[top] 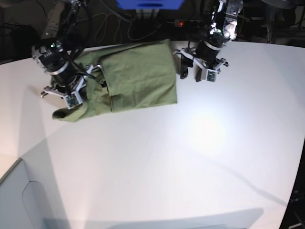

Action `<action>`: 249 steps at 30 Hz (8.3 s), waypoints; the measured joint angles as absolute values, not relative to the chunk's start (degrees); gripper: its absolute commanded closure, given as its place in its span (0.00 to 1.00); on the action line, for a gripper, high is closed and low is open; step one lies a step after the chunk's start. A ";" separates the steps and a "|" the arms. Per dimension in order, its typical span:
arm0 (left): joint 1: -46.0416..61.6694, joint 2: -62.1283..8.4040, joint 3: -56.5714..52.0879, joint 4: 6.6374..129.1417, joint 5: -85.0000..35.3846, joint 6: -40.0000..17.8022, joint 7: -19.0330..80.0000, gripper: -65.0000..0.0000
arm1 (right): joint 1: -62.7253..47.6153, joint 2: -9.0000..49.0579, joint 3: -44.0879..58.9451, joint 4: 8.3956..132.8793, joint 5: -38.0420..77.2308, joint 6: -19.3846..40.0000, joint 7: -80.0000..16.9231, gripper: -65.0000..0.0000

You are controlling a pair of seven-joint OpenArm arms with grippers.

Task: Fold the T-shirt properly
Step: 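Fold the held shirt end over the bundle with the right gripper, then lower the folded end onto the bundle and open the right gripper, then tuck and adjust the bundle edge with the right gripper, then grasp the bundle's loose edge with the left gripper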

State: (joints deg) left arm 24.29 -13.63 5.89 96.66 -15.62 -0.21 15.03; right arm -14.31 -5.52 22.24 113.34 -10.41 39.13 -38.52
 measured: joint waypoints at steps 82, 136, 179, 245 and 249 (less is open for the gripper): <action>29.10 -12.53 -5.43 104.62 -15.57 0.16 15.27 0.52 | -18.59 -0.82 0.49 107.22 -10.46 39.16 -31.92 0.39; 30.59 -12.08 -14.81 104.57 -15.59 0.14 15.44 0.52 | -24.36 4.91 -21.98 111.68 -11.84 38.72 -31.94 0.73; 35.57 -8.10 -12.49 115.13 -15.59 -0.03 15.44 0.52 | -6.59 -1.43 4.43 97.76 -10.26 38.92 -31.68 1.00; 36.27 -7.77 -6.98 111.09 -28.03 0.43 15.20 0.42 | -29.95 -1.61 11.88 97.69 -10.63 38.92 -3.75 1.00; 35.51 -7.51 -3.38 110.98 -27.88 0.47 15.27 0.42 | -31.75 -1.61 11.94 104.33 -10.50 38.92 -3.97 1.00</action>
State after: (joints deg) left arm 35.51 -7.51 -3.38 110.98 -27.88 0.47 15.27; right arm -31.75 -1.61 11.94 104.33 -10.50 38.92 -3.97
